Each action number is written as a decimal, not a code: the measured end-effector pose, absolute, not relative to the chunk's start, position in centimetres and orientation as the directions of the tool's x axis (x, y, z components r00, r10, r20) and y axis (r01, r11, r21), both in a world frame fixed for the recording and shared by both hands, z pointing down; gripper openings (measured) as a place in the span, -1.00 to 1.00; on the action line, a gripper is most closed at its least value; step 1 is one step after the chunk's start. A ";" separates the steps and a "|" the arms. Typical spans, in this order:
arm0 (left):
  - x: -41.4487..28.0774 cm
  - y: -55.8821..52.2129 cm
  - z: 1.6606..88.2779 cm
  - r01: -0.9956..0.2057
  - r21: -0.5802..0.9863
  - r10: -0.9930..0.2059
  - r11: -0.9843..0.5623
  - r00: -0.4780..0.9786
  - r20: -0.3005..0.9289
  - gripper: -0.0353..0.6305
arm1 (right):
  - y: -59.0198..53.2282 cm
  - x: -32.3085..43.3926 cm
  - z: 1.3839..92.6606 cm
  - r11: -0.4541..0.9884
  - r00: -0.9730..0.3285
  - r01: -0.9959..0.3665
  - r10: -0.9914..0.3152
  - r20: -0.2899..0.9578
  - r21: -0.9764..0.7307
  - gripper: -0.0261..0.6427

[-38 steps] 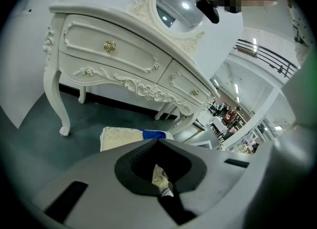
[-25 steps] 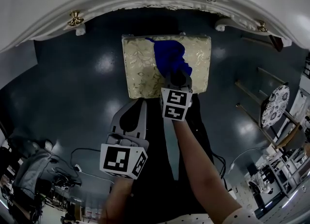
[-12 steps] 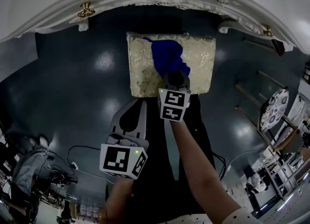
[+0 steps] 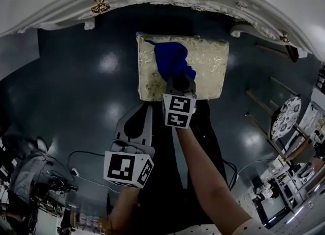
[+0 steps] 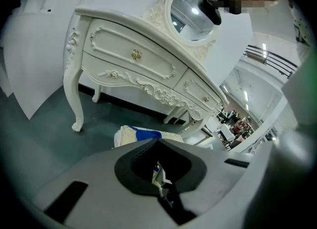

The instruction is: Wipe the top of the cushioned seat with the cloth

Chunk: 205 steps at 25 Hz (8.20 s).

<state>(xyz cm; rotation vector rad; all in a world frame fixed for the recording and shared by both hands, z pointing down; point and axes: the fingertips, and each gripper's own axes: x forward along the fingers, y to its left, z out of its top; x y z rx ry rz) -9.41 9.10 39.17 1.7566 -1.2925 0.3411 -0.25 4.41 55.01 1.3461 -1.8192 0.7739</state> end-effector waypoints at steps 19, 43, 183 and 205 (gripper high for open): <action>-13.2 10.6 39.7 -0.876 0.480 -0.649 0.052 0.336 0.683 -0.90 | 5.9 -5.9 54.8 0.349 -0.270 -0.932 -0.494 0.826 -0.096 -0.75; -18.6 13.2 40.3 -0.876 0.433 -0.669 0.214 0.192 0.718 -0.90 | 8.6 -13.1 55.5 0.511 -0.420 -0.837 -0.373 0.827 -0.194 -0.75; -11.5 9.7 40.5 -0.878 0.478 -0.603 0.020 0.371 0.706 -0.90 | 12.7 -0.5 54.7 0.218 -0.203 -0.970 -0.465 0.862 -0.111 -0.75; -15.2 10.5 40.3 -0.885 0.455 -0.628 0.096 0.301 0.718 -0.90 | 13.8 -6.4 54.4 0.298 -0.301 -0.937 -0.424 0.854 -0.182 -0.75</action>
